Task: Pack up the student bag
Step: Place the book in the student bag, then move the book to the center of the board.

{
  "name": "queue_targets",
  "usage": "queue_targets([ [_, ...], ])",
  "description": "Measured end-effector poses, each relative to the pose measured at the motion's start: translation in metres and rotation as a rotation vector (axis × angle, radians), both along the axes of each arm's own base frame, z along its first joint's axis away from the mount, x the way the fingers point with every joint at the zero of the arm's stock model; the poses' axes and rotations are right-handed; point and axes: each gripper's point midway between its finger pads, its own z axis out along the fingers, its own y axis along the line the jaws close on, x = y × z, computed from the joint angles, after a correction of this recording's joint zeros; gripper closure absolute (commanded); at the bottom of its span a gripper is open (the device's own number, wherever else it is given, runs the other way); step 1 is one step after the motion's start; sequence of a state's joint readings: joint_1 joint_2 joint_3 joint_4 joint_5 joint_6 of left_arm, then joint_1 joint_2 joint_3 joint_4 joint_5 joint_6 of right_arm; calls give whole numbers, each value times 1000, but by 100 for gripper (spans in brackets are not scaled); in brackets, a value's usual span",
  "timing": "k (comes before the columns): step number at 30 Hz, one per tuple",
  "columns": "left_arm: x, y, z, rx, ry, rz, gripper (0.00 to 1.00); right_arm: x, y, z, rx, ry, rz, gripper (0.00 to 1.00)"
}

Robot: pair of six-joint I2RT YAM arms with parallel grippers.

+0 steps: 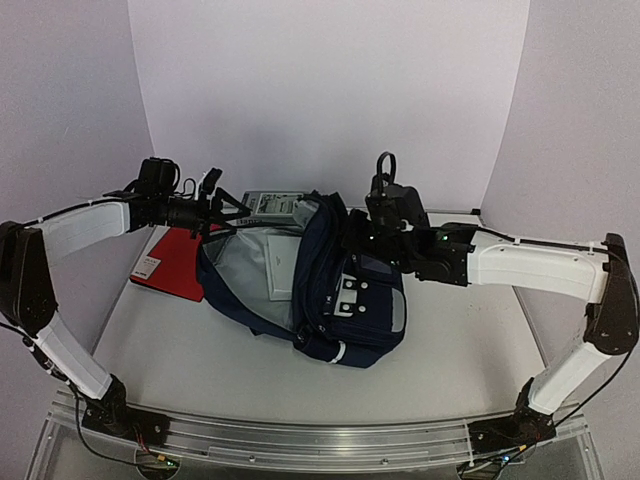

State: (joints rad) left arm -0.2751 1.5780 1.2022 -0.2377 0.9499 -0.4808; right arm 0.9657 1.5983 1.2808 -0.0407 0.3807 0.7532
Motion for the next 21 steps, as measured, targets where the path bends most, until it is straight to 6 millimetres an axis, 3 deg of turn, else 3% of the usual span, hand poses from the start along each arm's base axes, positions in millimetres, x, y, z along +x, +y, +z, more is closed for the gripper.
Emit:
queue_targets([
  [4, -5, 11, 21, 24, -74, 43, 0, -1, -3, 3, -8, -5, 2, 100],
  [8, -2, 19, 31, 44, -109, 86, 0, -7, -11, 9, -36, -14, 16, 100],
  [11, 13, 29, 35, 79, -115, 152, 0, -14, -17, 11, -74, -17, 51, 100],
  [14, 46, 50, 39, 92, -110, 246, 0, -20, -13, 7, -113, -10, 120, 100],
  [17, 93, 80, 20, 116, -64, 365, 0, -26, -7, -1, -146, 9, 183, 100],
  [21, 141, 105, -39, 175, 42, 471, 3, -29, 4, -14, -166, 37, 240, 100],
])
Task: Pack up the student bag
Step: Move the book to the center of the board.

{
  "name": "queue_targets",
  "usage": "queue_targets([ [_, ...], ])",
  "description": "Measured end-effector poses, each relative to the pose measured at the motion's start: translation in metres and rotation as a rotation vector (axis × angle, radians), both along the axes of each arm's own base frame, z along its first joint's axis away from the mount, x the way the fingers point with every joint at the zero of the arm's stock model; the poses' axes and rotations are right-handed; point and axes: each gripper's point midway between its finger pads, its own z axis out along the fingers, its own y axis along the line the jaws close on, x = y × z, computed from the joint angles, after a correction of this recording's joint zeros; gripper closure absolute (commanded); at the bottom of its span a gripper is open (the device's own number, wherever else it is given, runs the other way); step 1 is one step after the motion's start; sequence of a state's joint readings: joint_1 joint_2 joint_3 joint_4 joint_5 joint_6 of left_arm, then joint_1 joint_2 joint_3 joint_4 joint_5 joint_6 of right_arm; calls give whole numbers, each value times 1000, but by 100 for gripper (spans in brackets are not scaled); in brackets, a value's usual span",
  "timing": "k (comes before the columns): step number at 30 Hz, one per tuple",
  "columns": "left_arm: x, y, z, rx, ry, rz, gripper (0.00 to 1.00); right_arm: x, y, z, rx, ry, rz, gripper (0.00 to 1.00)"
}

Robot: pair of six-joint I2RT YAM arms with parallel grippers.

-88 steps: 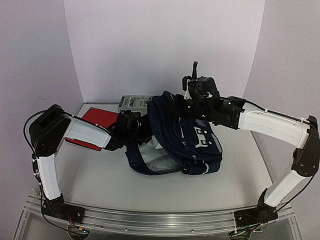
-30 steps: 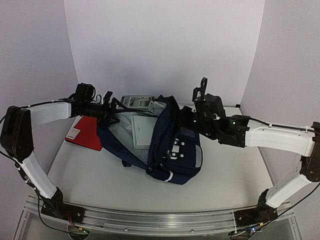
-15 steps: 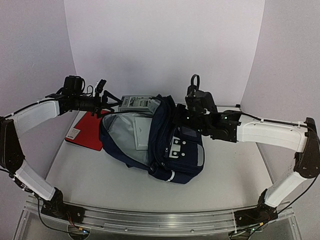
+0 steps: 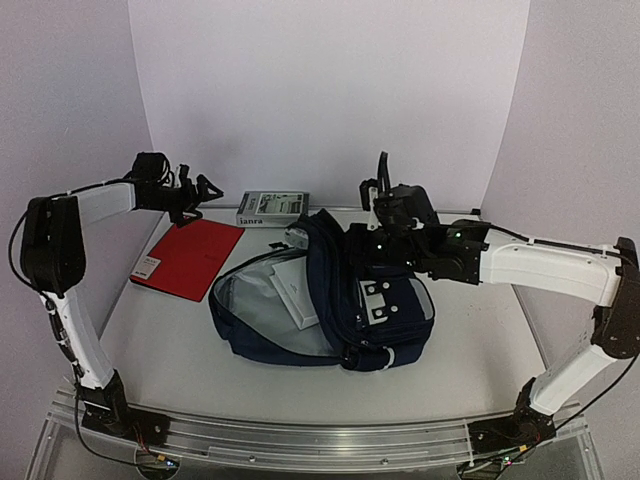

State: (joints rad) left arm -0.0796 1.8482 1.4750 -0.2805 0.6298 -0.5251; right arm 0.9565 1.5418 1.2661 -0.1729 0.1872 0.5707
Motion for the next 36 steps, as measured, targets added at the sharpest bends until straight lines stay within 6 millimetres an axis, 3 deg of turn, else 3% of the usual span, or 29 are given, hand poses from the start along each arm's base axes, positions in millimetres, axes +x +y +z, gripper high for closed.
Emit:
queue_targets([
  [3, 20, 5, -43, 33, 72, 39, 7, -2, 6, -8, -3, 20, 24, 100],
  [6, 40, 7, -67, 47, 92, 59, 18, -3, 11, -12, 0, 36, 37, 100],
  [10, 74, 8, -80, 50, 53, 75, 29, -2, 20, -19, 7, 58, 51, 100],
  [14, 110, 5, -89, 36, -4, 78, 30, -1, 29, -30, 17, 82, 62, 100],
  [20, 147, -2, -112, 0, -30, 69, 31, 1, 37, -45, 18, 114, 72, 100],
  [27, 162, -13, -130, -43, -20, 49, 32, 1, 43, -63, 2, 150, 81, 100],
  [36, 174, -35, -134, -71, -35, 29, 45, -1, 45, -72, 7, 177, 83, 100],
])
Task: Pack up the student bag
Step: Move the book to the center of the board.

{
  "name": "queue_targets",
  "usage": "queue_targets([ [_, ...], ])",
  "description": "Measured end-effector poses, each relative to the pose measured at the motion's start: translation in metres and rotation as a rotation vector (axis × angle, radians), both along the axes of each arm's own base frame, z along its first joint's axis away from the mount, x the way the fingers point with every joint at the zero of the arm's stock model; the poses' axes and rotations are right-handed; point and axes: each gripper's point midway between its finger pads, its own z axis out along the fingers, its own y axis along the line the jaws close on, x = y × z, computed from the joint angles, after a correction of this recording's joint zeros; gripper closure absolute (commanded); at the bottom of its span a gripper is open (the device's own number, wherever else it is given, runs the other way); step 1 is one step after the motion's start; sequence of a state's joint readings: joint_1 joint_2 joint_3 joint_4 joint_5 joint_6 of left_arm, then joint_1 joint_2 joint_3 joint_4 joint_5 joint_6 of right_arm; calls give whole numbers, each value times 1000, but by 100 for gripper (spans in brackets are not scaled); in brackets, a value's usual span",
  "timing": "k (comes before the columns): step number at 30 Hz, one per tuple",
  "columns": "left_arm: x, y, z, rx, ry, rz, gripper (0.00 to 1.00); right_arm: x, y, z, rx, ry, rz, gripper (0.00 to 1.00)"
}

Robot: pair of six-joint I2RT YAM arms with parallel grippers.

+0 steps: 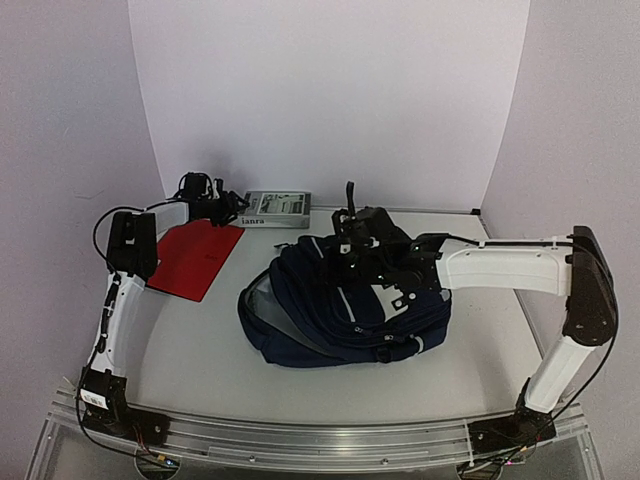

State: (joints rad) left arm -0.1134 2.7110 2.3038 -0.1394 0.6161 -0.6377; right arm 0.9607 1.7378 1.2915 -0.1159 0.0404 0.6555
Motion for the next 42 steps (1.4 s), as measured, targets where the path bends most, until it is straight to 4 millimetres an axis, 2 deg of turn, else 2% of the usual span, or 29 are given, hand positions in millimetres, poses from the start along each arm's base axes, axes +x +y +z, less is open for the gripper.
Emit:
queue_targets([
  [6, -2, -1, -22, -7, 71, 23, 67, -1, 0, -4, 11, 9, 0, 100],
  [10, 1, 0, -17, -19, 76, 44, 89, -2, 0, -7, 18, 14, -5, 100],
  [13, 3, 1, -13, -29, 67, 51, 99, -2, -1, -8, 22, 15, -8, 100],
  [23, 3, -2, -8, -61, 56, 44, 100, -5, -10, -5, 24, 6, -25, 100],
  [28, -18, -1, -4, -65, 93, 40, 100, -5, -17, 0, 23, -9, -44, 100],
  [31, -33, -1, 13, -80, 97, 36, 100, -3, -23, 2, 17, -23, -68, 100],
  [36, -60, 0, 64, -119, 48, 26, 100, -1, -35, 1, -6, -42, -111, 100],
  [39, -81, 1, 94, -142, 15, 25, 100, -1, -45, 0, -30, -50, -139, 100],
  [42, -111, 6, 109, -148, 9, 37, 100, -2, -54, -3, -57, -52, -159, 100],
])
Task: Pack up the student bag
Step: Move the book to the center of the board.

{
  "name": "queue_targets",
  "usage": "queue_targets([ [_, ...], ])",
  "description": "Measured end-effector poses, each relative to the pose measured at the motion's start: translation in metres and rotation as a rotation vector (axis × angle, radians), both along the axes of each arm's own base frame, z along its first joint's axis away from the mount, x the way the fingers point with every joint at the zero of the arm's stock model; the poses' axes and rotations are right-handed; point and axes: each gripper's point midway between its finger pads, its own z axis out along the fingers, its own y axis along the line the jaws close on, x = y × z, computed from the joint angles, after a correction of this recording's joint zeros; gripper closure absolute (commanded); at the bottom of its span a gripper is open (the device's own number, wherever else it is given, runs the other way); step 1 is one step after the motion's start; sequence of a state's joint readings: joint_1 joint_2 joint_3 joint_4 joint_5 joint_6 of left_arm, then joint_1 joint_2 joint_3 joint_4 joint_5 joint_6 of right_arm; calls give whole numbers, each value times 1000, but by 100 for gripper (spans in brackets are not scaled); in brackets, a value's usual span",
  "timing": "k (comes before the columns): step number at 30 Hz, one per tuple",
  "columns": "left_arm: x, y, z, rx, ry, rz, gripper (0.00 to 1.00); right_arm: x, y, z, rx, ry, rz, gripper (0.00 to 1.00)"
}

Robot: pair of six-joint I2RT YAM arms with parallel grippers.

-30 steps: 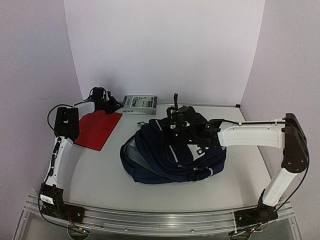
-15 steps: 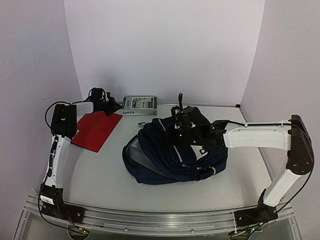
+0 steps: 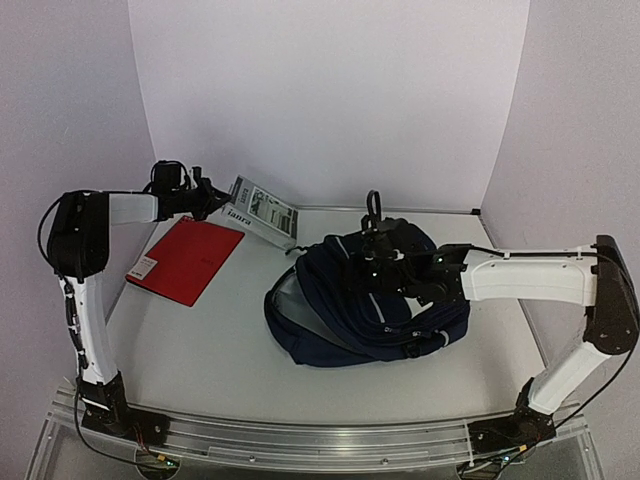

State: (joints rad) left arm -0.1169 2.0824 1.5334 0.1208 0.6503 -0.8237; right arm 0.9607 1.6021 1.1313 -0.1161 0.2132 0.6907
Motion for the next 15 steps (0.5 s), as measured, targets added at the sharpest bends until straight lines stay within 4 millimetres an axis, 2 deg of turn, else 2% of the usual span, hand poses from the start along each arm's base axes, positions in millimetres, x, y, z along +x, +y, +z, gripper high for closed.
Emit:
queue_targets([
  [1, -14, 3, 3, 0, 6, 8, 100, 0, -3, -1, -10, 1, -7, 100],
  [4, -37, 9, 1, 10, 20, 31, 100, -1, -8, -6, -36, 6, -18, 100],
  [8, -90, 22, -20, 34, 108, 65, 100, -1, -12, -9, -66, 9, -15, 100],
  [12, -135, 34, -40, 71, 190, 96, 100, -4, -16, -14, -107, 16, 0, 99],
  [15, -167, 44, -51, 101, 238, 118, 99, -6, -19, -15, -141, 22, 11, 78],
])
